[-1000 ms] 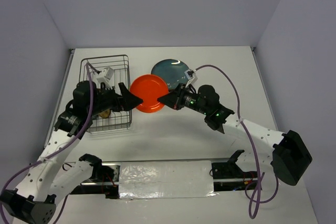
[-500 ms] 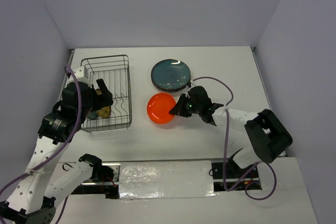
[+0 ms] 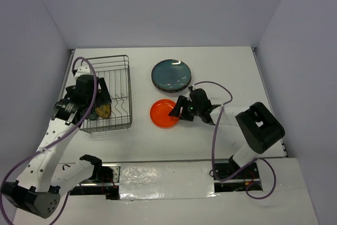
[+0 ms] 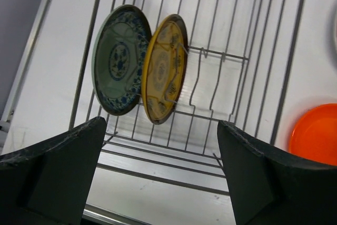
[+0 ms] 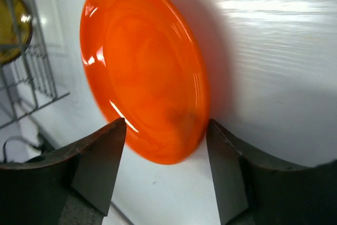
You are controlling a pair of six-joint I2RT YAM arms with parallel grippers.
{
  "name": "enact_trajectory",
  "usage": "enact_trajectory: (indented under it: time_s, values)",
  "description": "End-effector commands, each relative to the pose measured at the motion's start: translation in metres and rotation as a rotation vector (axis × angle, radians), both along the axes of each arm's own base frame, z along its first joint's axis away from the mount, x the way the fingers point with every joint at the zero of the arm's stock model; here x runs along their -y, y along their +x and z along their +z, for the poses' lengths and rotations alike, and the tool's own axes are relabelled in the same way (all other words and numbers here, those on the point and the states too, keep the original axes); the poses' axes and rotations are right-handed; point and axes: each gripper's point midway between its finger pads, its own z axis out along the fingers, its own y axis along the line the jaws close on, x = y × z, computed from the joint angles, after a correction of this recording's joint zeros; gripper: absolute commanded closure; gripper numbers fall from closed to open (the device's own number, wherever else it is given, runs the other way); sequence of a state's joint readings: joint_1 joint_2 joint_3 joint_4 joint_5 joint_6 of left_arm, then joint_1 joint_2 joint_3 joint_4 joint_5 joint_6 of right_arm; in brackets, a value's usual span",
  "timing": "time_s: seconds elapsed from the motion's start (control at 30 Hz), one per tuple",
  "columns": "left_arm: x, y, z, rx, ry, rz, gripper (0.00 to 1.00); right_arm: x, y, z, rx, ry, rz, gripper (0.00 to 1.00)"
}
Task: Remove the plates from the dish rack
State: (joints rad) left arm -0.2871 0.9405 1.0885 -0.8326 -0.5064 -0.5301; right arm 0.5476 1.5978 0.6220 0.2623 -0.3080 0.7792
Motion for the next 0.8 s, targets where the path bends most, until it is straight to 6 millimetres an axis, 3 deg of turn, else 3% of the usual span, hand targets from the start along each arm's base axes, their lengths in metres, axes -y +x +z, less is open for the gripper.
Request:
enact_trajectory:
  time_s: [0.0, 0.13, 0.17, 0.2, 0.23, 0.47, 0.6, 0.63, 0.7, 0.73, 0.77]
  values:
    - [-0.015, 0.005, 0.002, -0.008, 0.063, 0.049, 0.01, 0.037, 0.002, -0.011, 0.006, -0.182, -0.106, 0.29]
    - [-0.025, 0.012, -0.005, -0.043, 0.109, 0.077, 0.07, 0.060, 0.002, 0.012, 0.072, -0.248, -0.181, 0.27]
    - [-0.026, 0.013, -0.008, -0.056, 0.117, 0.078, 0.10, 0.064, 0.004, 0.029, 0.120, -0.241, -0.206, 0.27]
    - [-0.027, 0.016, -0.014, -0.085, 0.127, 0.075, 0.11, 0.071, 0.002, 0.033, 0.130, -0.262, -0.224, 0.27]
    - [-0.027, 0.018, -0.017, -0.096, 0.124, 0.075, 0.16, 0.070, -0.001, 0.040, 0.151, -0.263, -0.216, 0.27]
    - [-0.037, 0.037, -0.047, -0.207, 0.147, 0.096, 0.25, 0.072, -0.016, 0.105, 0.299, -0.201, -0.205, 0.27]
    - [-0.038, 0.041, -0.059, -0.239, 0.140, 0.083, 0.33, 0.073, -0.023, 0.119, 0.337, -0.172, -0.201, 0.27]
    - [-0.037, 0.042, -0.063, -0.248, 0.138, 0.076, 0.40, 0.073, -0.025, 0.125, 0.349, -0.159, -0.199, 0.27]
    - [-0.036, 0.043, -0.072, -0.278, 0.139, 0.058, 0.44, 0.074, -0.028, 0.128, 0.355, -0.153, -0.198, 0.27]
    - [-0.036, 0.042, -0.075, -0.293, 0.146, 0.052, 0.55, 0.074, -0.028, 0.132, 0.365, -0.144, -0.200, 0.27]
    - [-0.036, 0.041, -0.076, -0.298, 0.150, 0.048, 0.58, 0.074, -0.030, 0.133, 0.366, -0.143, -0.199, 0.27]
